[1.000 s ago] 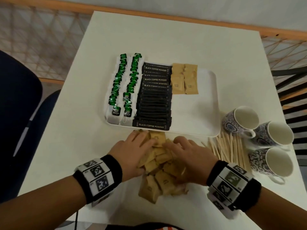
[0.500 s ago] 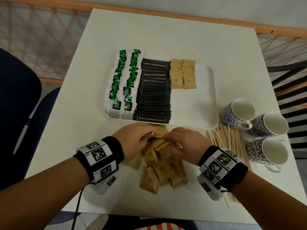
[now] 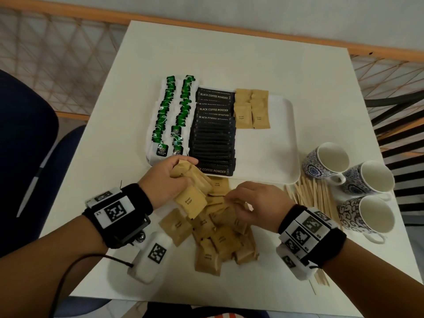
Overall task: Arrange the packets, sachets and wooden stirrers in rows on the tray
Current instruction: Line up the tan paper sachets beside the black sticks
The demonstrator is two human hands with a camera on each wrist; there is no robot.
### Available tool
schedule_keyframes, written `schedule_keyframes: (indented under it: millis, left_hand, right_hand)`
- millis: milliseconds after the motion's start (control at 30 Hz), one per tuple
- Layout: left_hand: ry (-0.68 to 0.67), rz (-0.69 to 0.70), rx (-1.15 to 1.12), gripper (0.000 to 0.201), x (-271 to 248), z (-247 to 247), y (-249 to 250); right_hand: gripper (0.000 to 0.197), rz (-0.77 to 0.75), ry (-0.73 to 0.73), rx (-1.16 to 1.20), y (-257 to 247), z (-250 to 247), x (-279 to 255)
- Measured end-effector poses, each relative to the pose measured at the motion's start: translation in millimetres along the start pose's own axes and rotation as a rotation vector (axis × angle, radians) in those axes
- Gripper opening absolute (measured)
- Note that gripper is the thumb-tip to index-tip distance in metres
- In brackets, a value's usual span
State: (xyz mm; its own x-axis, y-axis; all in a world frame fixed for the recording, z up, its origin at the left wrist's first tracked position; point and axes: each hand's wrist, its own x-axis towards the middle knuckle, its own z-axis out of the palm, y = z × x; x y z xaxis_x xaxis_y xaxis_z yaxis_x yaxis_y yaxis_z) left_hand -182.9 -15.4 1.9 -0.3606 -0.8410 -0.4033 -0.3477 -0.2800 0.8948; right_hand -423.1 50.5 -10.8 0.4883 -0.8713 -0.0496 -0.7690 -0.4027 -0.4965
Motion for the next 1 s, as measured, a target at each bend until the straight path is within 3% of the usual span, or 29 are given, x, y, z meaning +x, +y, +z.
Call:
schedule_keyframes:
  millis: [167, 300, 400, 533, 700, 767, 867, 1000]
  left_hand:
    - [0.028, -0.010, -0.035, 0.039, 4, 1, 5]
    - [0.074, -0.013, -0.113, 0.036, 11, 3, 13]
    - [0.135, 0.000, -0.182, 0.035, 16, 8, 18]
    - [0.220, 0.038, -0.295, 0.035, 20, 19, 27]
    - [0.281, 0.004, -0.495, 0.037, 30, 31, 34]
    - [0.240, -0.030, -0.571, 0.037, 32, 34, 37]
    - [0.058, -0.131, -0.705, 0.033, 32, 35, 45]
    - [-0.142, -0.196, -0.671, 0.033, 33, 34, 49]
  right_hand:
    - [0.026, -0.043, 0.146, 0.082, 0, -14, 8]
    - [0.035, 0.218, 0.119, 0.591, -8, -28, 18]
    - [0.019, 0.399, 0.040, 0.956, -16, -30, 30]
    - [0.011, 0.515, 0.083, 0.905, -18, -20, 41]
    - [0.010, 0.548, 0.118, 1.169, -22, -20, 48]
    - [0.014, 0.532, 0.195, 1.213, -20, -24, 50]
    - [0.015, 0.494, 0.286, 1.249, -16, -32, 53]
    - [0.017, 0.474, 0.350, 1.277, -12, -38, 54]
